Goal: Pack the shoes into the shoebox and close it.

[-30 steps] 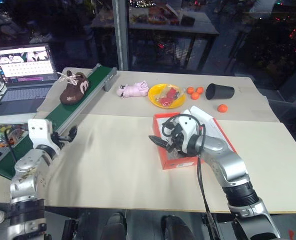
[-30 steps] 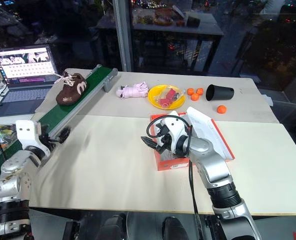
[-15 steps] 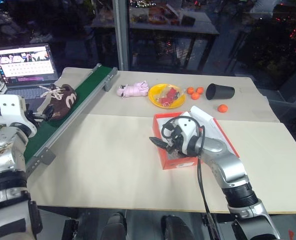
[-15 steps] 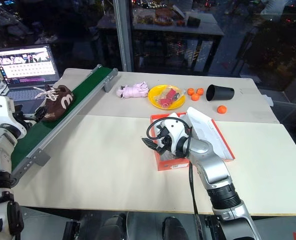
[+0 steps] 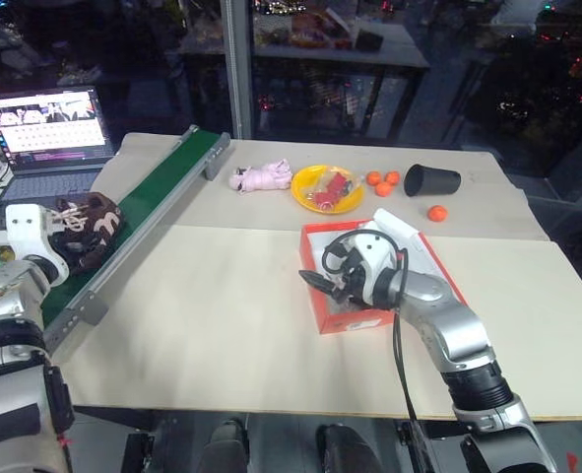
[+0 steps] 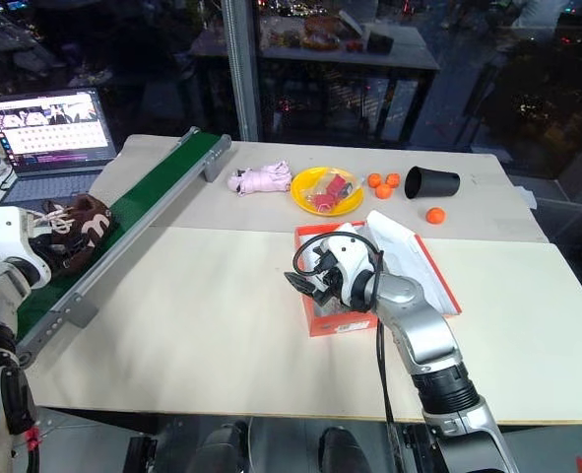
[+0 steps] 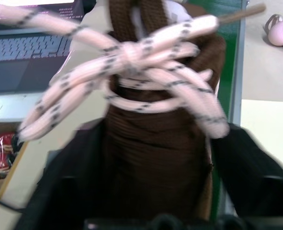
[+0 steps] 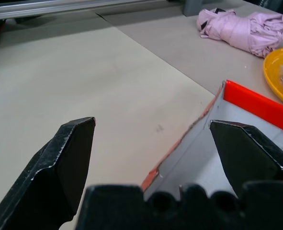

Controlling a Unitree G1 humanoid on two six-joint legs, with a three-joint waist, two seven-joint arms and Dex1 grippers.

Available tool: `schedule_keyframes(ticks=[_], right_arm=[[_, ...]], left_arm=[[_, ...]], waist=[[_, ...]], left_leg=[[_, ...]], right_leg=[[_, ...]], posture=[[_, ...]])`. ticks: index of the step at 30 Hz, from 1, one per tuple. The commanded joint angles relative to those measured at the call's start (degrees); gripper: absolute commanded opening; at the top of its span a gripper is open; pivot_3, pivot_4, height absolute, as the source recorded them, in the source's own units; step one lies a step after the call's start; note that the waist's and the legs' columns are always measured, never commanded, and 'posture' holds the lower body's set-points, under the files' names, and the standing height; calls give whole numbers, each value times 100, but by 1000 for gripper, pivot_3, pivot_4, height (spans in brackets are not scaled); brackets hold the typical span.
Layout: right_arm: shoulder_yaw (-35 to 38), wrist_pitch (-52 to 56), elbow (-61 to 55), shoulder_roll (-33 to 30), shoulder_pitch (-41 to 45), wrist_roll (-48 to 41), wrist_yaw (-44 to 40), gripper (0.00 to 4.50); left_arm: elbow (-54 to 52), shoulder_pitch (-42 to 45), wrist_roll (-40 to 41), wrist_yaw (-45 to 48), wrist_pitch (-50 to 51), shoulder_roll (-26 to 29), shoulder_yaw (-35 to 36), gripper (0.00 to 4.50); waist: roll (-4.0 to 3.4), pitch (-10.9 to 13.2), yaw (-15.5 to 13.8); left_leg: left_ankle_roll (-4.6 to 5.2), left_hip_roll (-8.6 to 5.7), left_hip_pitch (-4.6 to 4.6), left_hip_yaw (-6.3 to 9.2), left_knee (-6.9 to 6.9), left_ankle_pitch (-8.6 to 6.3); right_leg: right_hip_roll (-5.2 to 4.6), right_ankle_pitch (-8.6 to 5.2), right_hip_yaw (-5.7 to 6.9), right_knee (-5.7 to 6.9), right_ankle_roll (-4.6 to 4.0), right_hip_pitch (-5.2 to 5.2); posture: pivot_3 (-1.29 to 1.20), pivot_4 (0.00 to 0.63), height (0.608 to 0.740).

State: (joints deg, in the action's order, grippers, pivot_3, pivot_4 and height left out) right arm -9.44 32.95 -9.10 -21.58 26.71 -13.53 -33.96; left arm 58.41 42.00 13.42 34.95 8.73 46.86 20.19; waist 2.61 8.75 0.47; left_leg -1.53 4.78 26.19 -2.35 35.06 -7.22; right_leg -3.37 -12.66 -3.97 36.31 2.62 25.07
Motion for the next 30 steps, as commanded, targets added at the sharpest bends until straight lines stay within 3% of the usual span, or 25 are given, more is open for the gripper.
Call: schedule_keyframes(ticks=[1, 3, 6, 12, 16, 23, 30], right_arm=[[162, 50, -365, -61, 55, -42, 30, 4500], [147, 118, -443, -73, 64, -66, 26, 4500], [265, 329, -546, 2, 152, -249, 55, 4500], [1374, 1336, -586, 822, 747, -1549, 602, 4500], [2551, 2075, -378, 1544, 1432, -2783, 1591, 4500], [3328, 2611, -413, 1775, 1965, -3726, 2834, 4500], [3327, 2605, -479, 1751, 1994, -4038, 3363, 4500]], left_arm=[[-67, 54, 65, 52, 20, -34, 34, 1691], [-349, 111, 128, 28, 86, -119, 35, 990], [-1037, 317, 488, -41, 541, -365, 184, 312], [-3827, 763, 1464, -467, 2254, -1402, -18, 312], [-5080, 1104, 1861, -920, 2896, -2343, -444, 312], [-6421, 682, 1840, -949, 3380, -2784, -1413, 312], [-6582, 671, 1914, -991, 3591, -3049, -1607, 312]], waist=[[0, 0, -43], [0, 0, -90], [1, 0, -150], [30, 13, -186], [30, 13, -100], [23, 14, 95], [20, 15, 128]], left_leg=[[-13, 0, 0, 0, 0, -5], [-24, 0, 0, 0, 2, -10], [-28, 1, 2, 0, 3, -9], [-28, 3, 35, 2, 23, 2], [7, 3, 37, 4, 21, 23], [9, 3, -2, 6, 4, 23], [11, 1, -1, 11, 11, 24]], right_leg=[[0, 0, 1, 2, 0, -1], [0, 0, 2, 5, 0, -1], [-1, -3, 4, 7, 1, -3], [-2, 1, 12, 5, 10, 1], [-2, 6, 10, 0, 17, -1], [6, -1, -1, 48, 7, 1], [7, -4, -5, 50, 9, 1]], posture=[[0, 150, 736], [0, 150, 736], [0, 150, 736], [0, 150, 736], [0, 150, 736], [0, 150, 736], [0, 150, 736]])
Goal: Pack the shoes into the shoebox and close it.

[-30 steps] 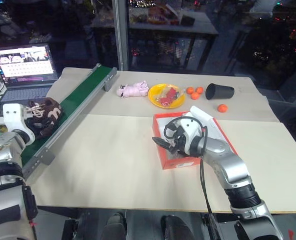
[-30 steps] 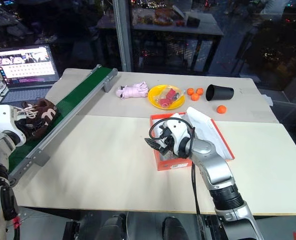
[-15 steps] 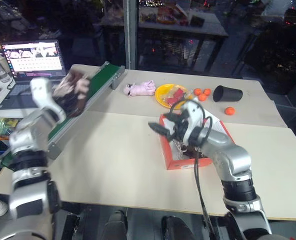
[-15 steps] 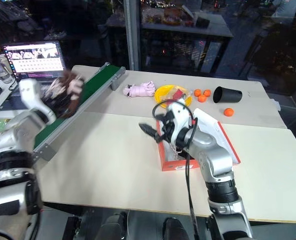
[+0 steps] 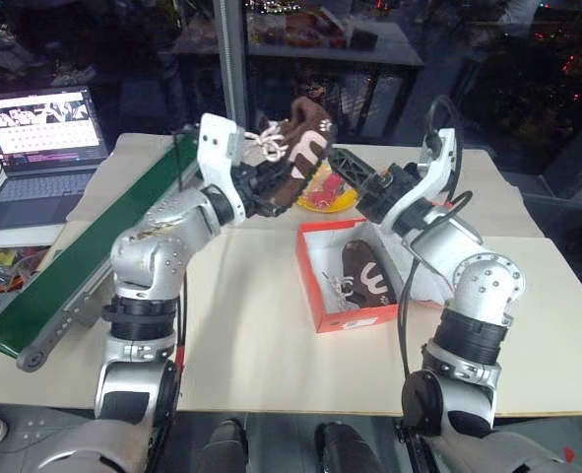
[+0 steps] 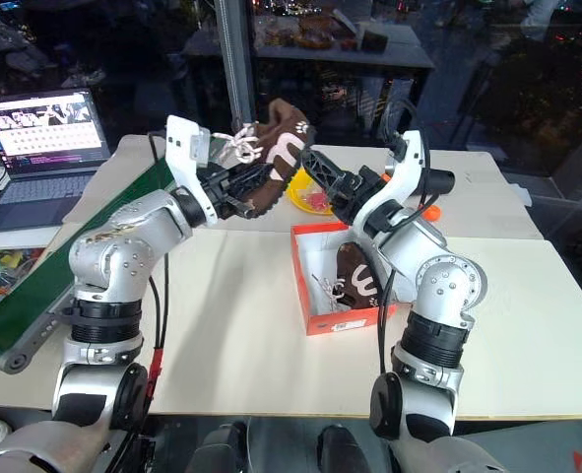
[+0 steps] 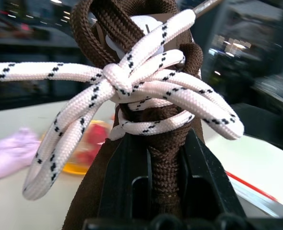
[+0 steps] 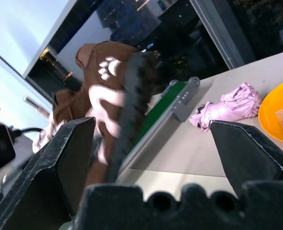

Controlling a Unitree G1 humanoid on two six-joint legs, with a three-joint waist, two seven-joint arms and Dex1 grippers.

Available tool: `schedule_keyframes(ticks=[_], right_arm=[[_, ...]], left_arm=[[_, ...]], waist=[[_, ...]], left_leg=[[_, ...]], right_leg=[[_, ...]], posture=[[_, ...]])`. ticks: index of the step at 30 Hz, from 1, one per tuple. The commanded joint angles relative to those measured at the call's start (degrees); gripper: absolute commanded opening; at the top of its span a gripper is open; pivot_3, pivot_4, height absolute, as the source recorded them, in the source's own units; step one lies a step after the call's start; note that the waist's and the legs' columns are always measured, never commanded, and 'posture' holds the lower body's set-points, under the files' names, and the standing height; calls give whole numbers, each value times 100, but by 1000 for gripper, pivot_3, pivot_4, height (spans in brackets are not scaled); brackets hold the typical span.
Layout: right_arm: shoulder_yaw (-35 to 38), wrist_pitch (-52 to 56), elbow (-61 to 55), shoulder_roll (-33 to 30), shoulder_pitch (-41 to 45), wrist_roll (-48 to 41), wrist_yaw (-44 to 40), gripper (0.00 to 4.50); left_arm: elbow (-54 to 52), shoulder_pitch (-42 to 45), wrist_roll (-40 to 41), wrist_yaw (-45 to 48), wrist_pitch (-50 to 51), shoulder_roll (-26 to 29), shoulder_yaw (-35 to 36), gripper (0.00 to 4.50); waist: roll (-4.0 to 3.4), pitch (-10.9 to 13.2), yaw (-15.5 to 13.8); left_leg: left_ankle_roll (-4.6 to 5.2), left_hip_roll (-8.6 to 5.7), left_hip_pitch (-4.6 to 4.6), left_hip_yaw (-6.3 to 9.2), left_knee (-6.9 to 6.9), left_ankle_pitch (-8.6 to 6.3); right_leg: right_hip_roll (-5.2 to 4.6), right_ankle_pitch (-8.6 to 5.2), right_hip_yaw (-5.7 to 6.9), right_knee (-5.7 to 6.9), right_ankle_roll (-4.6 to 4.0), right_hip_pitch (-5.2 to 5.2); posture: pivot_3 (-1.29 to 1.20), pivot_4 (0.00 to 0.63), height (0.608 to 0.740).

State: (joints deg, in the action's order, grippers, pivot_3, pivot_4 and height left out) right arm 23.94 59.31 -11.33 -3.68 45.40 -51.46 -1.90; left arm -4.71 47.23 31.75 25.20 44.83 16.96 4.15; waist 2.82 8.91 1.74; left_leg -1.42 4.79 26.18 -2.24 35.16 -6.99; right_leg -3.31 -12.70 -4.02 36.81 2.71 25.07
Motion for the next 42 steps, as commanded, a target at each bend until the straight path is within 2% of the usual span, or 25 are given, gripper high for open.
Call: schedule_keyframes(ticks=[1, 8, 11, 17, 20, 22, 27, 28, 29, 32, 34, 38, 42], right_arm=[[-29, -44, -249, -47, 117, -269, 195, 4500], [-122, -189, -153, -78, 124, -347, 316, 4500], [-142, -250, -108, -71, 125, -328, 321, 3801], [-102, -504, 88, -84, 198, -266, 369, 1755], [-91, -617, 190, -143, 245, -229, 370, 788], [-95, -678, 248, -182, 271, -223, 365, 426], [-192, -918, 456, -557, 431, 82, 243, 404], [-369, -878, 480, -862, 460, 315, 111, 404], [-534, -808, 517, -1158, 489, 516, -14, 403], [-1026, -466, 838, -2196, 592, 1024, -481, 384], [-1158, -209, 1012, -2578, 597, 1040, -761, 384], [-1464, 380, 919, -2899, 195, 922, -1303, 384], [-1383, 861, 746, -2724, -56, 723, -1368, 384]], left_arm=[[-275, 172, 87, -24, -12, -110, -26, 312], [-424, 111, 141, -35, 118, -299, -150, 312], [-485, 85, 137, -58, 171, -372, -166, 280], [-477, 91, 165, -72, 225, -410, -123, 280], [-450, 94, 354, -111, 304, -478, 81, 1445], [-467, 93, 462, -115, 356, -501, 186, 2197], [-289, 4, 443, -138, 501, -90, 462, 4002], [-231, -78, 369, -60, 477, 112, 489, 4083], [-169, -162, 306, 7, 452, 306, 512, 4500], [84, -464, -22, 39, 263, 831, 572, 4500], [179, -654, -163, 45, 170, 1029, 572, 4500], [78, -937, -405, 71, 84, 1144, 373, 4500], [-86, -1088, -406, 37, 95, 1048, 353, 4500]], waist=[[0, 0, 4], [0, 0, 23], [0, 0, 32], [0, 0, 56], [-1, 1, 62], [-2, 1, 62], [-2, 2, 64], [-5, 3, 72], [-7, 5, 73], [-21, 13, 79], [-21, 13, 73], [-20, 13, 62], [-20, 14, 51]], left_leg=[[0, 0, 0, 0, 0, 0], [0, -2, 6, 2, 2, 0], [1, -3, 7, 3, 2, 0], [1, -3, 7, 4, 2, 0], [1, -3, 7, 4, 2, 0], [1, -3, 8, 4, 1, 0], [1, -3, 9, 5, 2, 0], [1, -3, 9, 5, 2, 0], [1, -3, 9, 5, 1, 0], [1, -6, 8, 4, -2, 0], [1, -5, 7, 4, -10, 0], [1, -5, 8, 4, -13, 0], [1, -5, 10, 4, -12, 0]], right_leg=[[0, -1, 0, 0, 1, 0], [-2, -1, 0, -4, 2, 0], [-2, -2, 1, -5, 2, 0], [-2, -2, 1, -5, 2, 0], [-1, -2, 0, -6, 2, 0], [-1, -2, 1, -6, 2, 0], [-2, -2, 1, -7, 3, 0], [-2, -2, 1, -7, 3, 0], [-2, -2, 1, -8, 3, 1], [-3, -3, -1, -10, 3, 3], [-3, -7, 1, -10, -3, 5], [-3, -10, 1, -14, -5, 6], [-5, -10, 0, -14, -4, 5]], posture=[[0, 150, 736], [0, 150, 736], [0, 150, 736], [0, 150, 736], [0, 150, 736], [0, 150, 736], [0, 150, 736], [0, 150, 736], [0, 150, 736], [0, 150, 736], [0, 150, 736], [0, 150, 736], [0, 150, 736]])
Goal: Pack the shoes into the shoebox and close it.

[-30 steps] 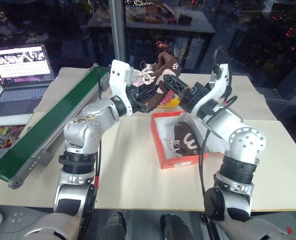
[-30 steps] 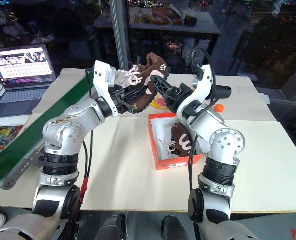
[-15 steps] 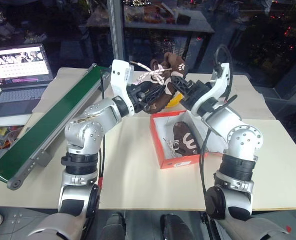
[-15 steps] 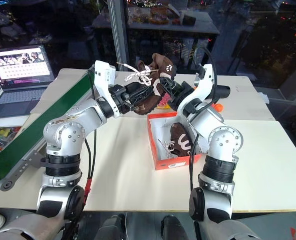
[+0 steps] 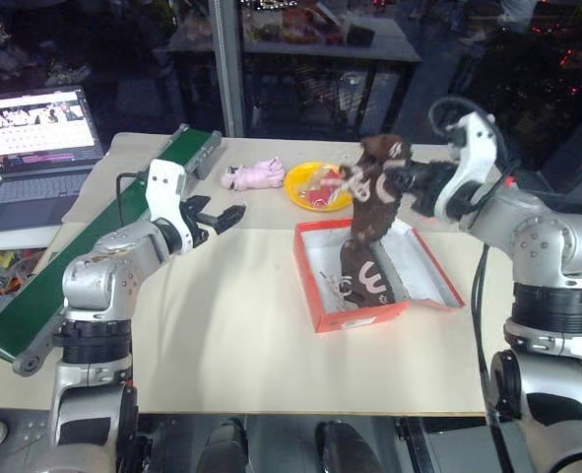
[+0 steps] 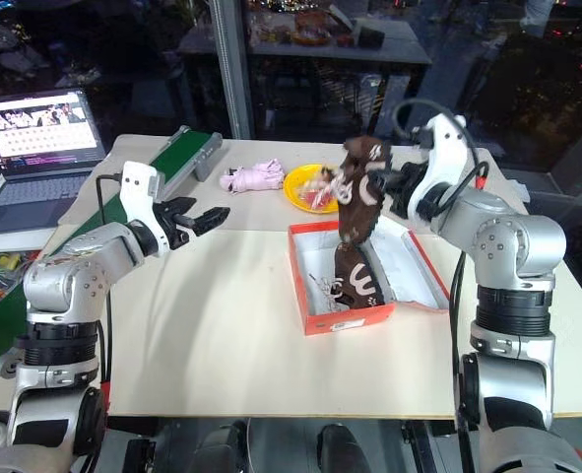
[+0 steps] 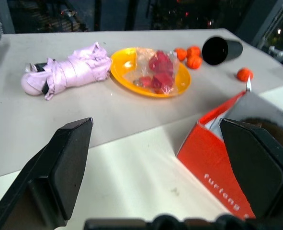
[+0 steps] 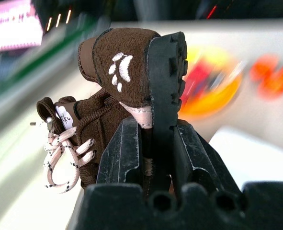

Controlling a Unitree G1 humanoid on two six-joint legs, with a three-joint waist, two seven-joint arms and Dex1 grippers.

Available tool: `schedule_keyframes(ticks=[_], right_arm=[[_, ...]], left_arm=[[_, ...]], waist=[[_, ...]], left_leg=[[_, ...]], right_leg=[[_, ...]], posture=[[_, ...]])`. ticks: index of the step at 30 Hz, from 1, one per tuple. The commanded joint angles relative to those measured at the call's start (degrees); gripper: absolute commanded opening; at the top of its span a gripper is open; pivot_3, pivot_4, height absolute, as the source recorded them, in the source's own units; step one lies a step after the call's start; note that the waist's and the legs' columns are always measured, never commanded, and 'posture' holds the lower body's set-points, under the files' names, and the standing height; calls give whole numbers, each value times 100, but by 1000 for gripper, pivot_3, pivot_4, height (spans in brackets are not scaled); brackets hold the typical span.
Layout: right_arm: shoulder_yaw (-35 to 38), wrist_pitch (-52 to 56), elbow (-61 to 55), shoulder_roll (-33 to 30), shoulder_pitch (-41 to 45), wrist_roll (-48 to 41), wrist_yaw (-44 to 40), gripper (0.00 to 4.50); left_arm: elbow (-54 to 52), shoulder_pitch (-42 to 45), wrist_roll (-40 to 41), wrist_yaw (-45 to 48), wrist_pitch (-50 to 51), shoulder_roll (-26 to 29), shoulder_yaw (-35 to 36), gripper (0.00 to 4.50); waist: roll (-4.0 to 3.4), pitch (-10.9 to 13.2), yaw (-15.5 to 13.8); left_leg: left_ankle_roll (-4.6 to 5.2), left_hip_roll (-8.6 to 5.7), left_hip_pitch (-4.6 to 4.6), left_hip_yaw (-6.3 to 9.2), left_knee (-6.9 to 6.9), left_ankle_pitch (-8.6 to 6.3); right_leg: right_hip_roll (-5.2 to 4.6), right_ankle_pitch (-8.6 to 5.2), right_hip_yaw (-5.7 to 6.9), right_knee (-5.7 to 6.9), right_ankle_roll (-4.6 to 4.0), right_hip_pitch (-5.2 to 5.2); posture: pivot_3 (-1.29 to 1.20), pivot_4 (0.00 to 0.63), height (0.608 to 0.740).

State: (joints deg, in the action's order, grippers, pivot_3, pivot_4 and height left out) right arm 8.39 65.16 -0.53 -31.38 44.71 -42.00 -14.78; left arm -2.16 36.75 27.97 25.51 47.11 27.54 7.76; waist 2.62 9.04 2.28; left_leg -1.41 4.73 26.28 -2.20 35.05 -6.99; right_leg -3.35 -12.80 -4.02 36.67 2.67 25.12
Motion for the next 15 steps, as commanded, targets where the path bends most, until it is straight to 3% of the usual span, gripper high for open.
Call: schedule_keyframes(ticks=[1, 8, 15], right_arm=[[175, 344, -371, 75, -8, -212, -84, 384], [27, 707, -423, 294, -192, -187, -124, 384], [-968, -87, 605, 514, -328, 678, -675, 384]], left_arm=[[-363, -62, -35, 2, -130, -21, -11, 4500], [-509, -249, -63, -50, -98, -20, 35, 4500], [-645, -241, -28, -33, -37, 62, 154, 4500]], waist=[[-2, 2, -4], [-2, 2, 5], [-2, 2, 2]], left_leg=[[0, 0, 1, 0, 2, 0], [0, 0, 2, 0, 6, 0], [0, 0, 2, 0, 10, 0]], right_leg=[[0, 0, 0, 2, 0, 1], [1, 0, -1, 2, 2, 2], [1, -1, 0, 3, 3, 1]], posture=[[0, 150, 736], [0, 150, 736], [0, 150, 736]])
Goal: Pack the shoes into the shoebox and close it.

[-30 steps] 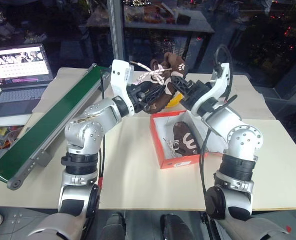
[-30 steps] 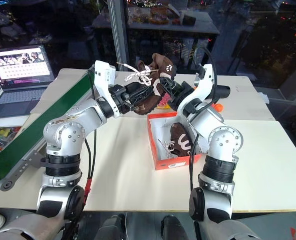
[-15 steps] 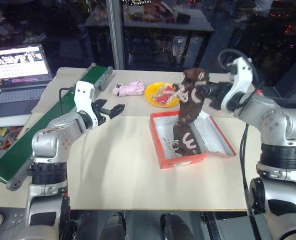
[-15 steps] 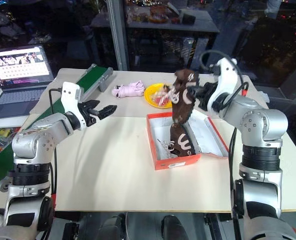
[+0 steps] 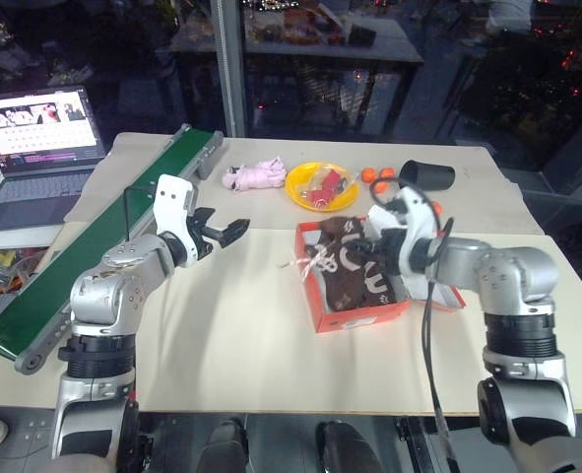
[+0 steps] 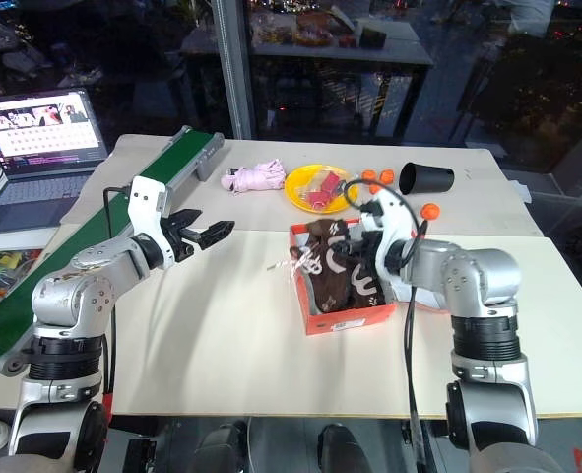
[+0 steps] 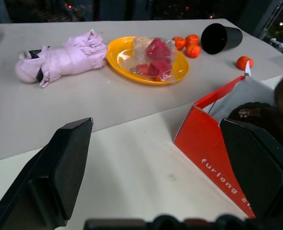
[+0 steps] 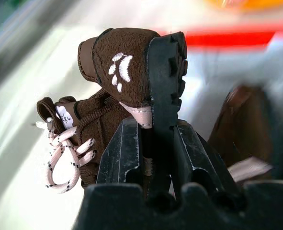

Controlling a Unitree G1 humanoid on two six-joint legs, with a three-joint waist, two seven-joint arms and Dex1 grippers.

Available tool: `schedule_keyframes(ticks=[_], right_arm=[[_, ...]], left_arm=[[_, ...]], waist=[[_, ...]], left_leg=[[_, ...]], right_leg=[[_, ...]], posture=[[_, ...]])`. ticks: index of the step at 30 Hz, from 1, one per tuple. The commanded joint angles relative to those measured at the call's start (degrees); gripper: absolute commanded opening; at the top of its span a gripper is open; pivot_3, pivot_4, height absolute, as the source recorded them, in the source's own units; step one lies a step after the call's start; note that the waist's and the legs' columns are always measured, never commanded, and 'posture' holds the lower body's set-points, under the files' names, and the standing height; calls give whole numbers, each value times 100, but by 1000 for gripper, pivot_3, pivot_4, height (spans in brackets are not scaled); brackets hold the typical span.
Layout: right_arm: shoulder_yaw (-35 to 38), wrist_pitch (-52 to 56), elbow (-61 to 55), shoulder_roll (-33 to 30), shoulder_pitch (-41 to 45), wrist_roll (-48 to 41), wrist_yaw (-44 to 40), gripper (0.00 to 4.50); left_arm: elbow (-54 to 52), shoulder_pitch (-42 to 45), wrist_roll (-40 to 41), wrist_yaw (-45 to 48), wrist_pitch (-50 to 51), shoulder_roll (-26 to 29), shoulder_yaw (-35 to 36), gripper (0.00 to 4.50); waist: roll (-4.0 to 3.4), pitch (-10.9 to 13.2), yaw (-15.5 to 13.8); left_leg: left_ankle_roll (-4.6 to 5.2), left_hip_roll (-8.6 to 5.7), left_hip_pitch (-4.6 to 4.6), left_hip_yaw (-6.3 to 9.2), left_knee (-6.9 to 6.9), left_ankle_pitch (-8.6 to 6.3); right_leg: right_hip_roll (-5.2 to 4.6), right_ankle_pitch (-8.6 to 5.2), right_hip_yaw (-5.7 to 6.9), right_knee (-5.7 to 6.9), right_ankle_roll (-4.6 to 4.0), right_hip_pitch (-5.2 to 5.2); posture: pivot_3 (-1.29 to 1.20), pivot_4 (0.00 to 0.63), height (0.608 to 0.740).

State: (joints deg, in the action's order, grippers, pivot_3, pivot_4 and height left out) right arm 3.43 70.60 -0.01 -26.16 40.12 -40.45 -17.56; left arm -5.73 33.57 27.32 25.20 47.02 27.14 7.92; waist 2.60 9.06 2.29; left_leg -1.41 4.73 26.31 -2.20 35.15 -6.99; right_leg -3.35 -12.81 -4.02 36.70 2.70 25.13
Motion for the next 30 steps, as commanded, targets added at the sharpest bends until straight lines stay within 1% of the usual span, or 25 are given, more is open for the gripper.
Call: schedule_keyframes(ticks=[1, 5, 7, 11, 14, 16, 18, 20, 23, 25, 30], right_arm=[[-659, -807, 796, -21, 173, 721, -520, 384], [-1342, -1516, 1726, -70, 471, 1499, -1049, 384], [-1477, -1776, 2149, -8, 633, 1736, -1250, 384], [-2375, -2735, 3626, 119, 1043, 2800, -1776, 384], [-2513, -3294, 4506, 237, 1276, 3217, -1995, 384], [-2555, -3617, 5003, 288, 1408, 3453, -2098, 384], [-2706, -4047, 5547, 350, 1565, 3803, -2177, 384], [-2855, -4360, 5919, 415, 1686, 4097, -2288, 384], [-3450, -4901, 6347, 478, 1851, 4796, -2808, 384], [-3685, -5162, 6571, 511, 1966, 5151, -3034, 384], [-3747, -5322, 6839, 705, 2197, 5482, -3565, 384]], left_arm=[[-307, 80, 38, -2, -19, 114, 147, 4500], [-456, 7, 48, -39, 19, 150, 205, 4500], [-538, -45, 57, -71, 53, 146, 242, 4500], [-756, -216, 45, -159, 96, 135, 286, 4500], [-839, -269, 46, -225, 120, 116, 300, 4500], [-896, -305, 57, -242, 146, 122, 323, 4500], [-941, -345, 49, -263, 158, 129, 345, 4500], [-960, -367, 35, -274, 155, 129, 348, 4500], [-965, -394, -15, -283, 101, 105, 267, 4500], [-969, -403, -25, -287, 84, 83, 231, 4500], [-962, -420, -49, -276, 45, 39, 155, 4500]], waist=[[0, 0, 3], [0, -1, 26], [1, -1, 41], [9, -7, 76], [28, -19, 80], [49, -33, 95], [59, -41, 108], [58, -44, 114], [54, -48, 96], [45, -55, 57], [44, -60, -49]], left_leg=[[0, 0, 0, 0, 0, 0], [0, 0, -6, 0, 0, 0], [0, 1, -10, 0, 0, 0], [-1, 2, -40, 0, -1, 0], [-18, 2, -106, -1, -9, -11], [-43, 3, -111, 0, -10, -27], [-47, 2, -116, 0, -5, -29], [-48, 0, -119, -1, -3, -30], [-50, -2, -125, -1, -3, -30], [-50, -2, -127, -1, -4, -31], [-51, -2, -127, -1, -7, -31]], right_leg=[[0, 0, 0, 0, 0, -1], [2, 0, 0, 0, 0, -4], [3, 0, 0, 1, 0, -6], [5, 0, -2, 0, 0, -30], [3, -28, 0, -12, 30, -95], [2, -45, 0, -17, -1, -100], [-1, -41, 0, -17, -8, -107], [-3, -36, 0, -16, -10, -109], [-5, -31, 1, -11, -12, -110], [-5, -31, 2, -10, -12, -106], [-7, -51, 5, -10, -16, -104]], posture=[[0, 150, 736], [0, 150, 736], [0, 150, 736], [0, 150, 736], [0, 150, 736], [0, 150, 736], [0, 150, 736], [0, 150, 736], [0, 150, 736], [0, 150, 736], [0, 150, 736]])
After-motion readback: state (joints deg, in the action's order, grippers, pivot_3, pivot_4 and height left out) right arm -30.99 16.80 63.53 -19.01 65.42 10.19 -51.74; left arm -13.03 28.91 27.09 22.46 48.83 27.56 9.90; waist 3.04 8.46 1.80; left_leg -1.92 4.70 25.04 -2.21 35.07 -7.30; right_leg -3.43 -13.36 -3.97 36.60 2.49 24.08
